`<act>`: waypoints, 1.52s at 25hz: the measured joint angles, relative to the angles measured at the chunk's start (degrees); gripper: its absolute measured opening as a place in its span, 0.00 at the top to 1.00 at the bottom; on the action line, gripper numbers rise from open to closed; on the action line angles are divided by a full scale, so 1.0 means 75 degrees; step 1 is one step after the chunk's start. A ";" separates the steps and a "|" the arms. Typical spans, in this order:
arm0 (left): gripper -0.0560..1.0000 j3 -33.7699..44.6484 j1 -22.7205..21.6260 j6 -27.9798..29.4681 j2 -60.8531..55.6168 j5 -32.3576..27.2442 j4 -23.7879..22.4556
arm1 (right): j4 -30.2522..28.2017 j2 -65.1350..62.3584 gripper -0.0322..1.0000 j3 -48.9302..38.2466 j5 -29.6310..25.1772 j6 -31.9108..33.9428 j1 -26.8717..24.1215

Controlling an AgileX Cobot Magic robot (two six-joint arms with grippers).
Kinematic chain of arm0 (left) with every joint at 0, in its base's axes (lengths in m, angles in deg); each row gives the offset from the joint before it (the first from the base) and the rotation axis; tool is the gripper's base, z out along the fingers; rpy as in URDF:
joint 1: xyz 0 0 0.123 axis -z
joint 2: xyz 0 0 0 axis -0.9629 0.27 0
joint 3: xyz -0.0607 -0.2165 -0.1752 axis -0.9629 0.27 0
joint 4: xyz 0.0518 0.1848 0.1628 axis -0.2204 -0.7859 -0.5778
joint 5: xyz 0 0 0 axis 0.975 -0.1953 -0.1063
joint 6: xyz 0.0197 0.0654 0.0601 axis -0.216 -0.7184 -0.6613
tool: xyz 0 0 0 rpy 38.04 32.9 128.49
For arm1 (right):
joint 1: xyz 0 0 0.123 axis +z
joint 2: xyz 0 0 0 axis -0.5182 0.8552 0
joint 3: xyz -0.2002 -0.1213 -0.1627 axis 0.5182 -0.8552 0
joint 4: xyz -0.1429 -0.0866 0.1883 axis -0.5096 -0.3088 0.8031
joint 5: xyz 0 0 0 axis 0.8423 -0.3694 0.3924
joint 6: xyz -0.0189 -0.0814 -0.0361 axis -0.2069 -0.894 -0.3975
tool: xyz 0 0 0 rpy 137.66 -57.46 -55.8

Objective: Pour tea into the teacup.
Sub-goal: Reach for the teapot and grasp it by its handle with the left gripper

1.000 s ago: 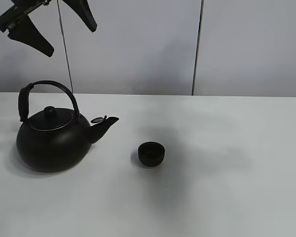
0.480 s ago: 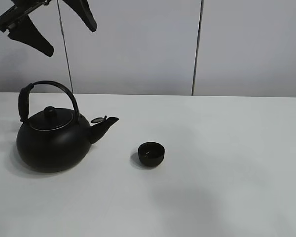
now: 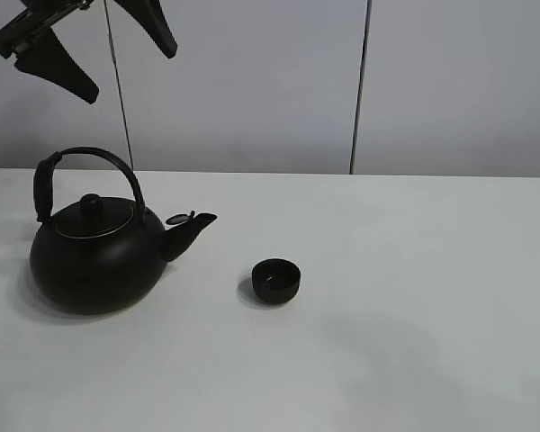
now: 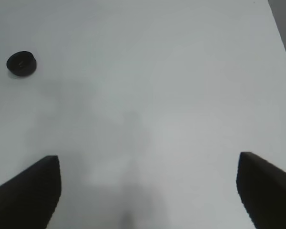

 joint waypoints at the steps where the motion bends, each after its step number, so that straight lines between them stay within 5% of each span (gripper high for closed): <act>1: 0.29 0.0000 0.0000 0.0000 0.0000 0.0000 0.0000 | -0.0019 -0.0006 0.30 -0.0025 -0.0007 -0.0048 0.0000; 15: 0.29 0.0000 0.0000 0.0000 0.0000 0.0000 0.0000 | -0.0138 -0.0006 0.30 -0.0423 0.0980 -0.0140 0.0032; 38: 0.29 0.0000 0.0141 -0.0288 -0.0293 0.0070 -0.0004 | -0.0138 -0.0006 0.30 -0.0430 0.1079 -0.0140 0.0032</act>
